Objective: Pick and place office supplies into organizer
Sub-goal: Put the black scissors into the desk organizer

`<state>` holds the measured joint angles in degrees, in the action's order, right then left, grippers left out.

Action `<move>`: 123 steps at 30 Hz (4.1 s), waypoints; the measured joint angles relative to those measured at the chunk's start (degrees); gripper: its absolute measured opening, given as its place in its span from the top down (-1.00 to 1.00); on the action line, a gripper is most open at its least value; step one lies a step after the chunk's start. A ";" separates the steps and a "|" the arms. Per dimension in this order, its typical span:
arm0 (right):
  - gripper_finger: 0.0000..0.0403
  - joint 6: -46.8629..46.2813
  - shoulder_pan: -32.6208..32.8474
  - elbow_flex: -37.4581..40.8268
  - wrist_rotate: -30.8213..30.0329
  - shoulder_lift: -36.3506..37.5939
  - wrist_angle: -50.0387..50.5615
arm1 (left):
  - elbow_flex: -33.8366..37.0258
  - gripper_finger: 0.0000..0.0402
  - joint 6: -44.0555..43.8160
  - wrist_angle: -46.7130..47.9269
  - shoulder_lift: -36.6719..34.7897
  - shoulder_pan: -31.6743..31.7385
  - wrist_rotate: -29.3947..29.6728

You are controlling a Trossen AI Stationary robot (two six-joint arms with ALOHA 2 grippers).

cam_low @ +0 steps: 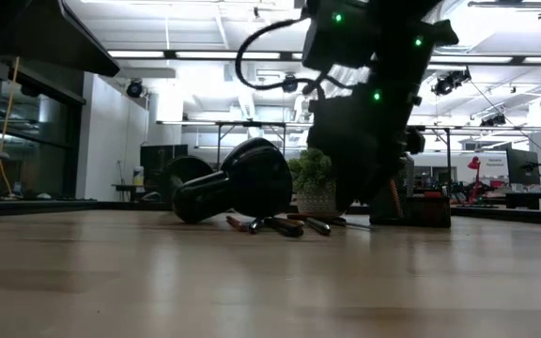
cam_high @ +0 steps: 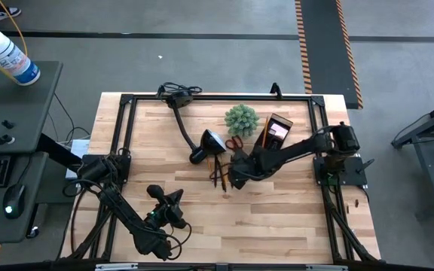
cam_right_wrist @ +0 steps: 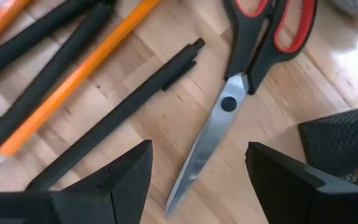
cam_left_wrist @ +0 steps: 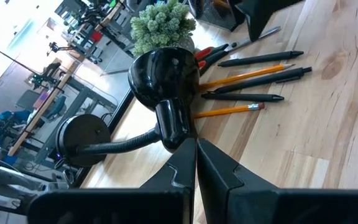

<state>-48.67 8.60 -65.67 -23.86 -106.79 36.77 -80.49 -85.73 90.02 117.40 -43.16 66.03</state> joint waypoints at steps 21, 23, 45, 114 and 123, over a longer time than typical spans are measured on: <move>0.27 -7.09 0.19 -0.33 0.10 -5.49 -1.55 | 0.00 0.97 -0.02 0.00 0.00 0.00 0.68; 0.25 -7.81 0.19 -0.31 0.23 -5.86 -1.44 | 0.00 0.97 -0.02 -0.01 0.00 0.00 0.68; 0.35 -14.37 0.04 3.76 3.70 -5.96 -6.82 | 0.00 0.97 -0.05 -0.01 0.00 0.00 0.68; 0.91 17.84 3.92 -2.46 9.67 2.54 8.15 | 0.01 0.97 -0.27 0.00 -0.07 -0.02 1.05; 0.53 37.21 -1.58 -5.23 15.18 2.58 8.20 | 0.00 0.97 -0.70 -0.01 -0.07 -0.01 0.44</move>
<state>-11.46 7.02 -70.90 -8.68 -104.20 44.97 -80.49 -86.43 90.01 117.34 -43.17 66.48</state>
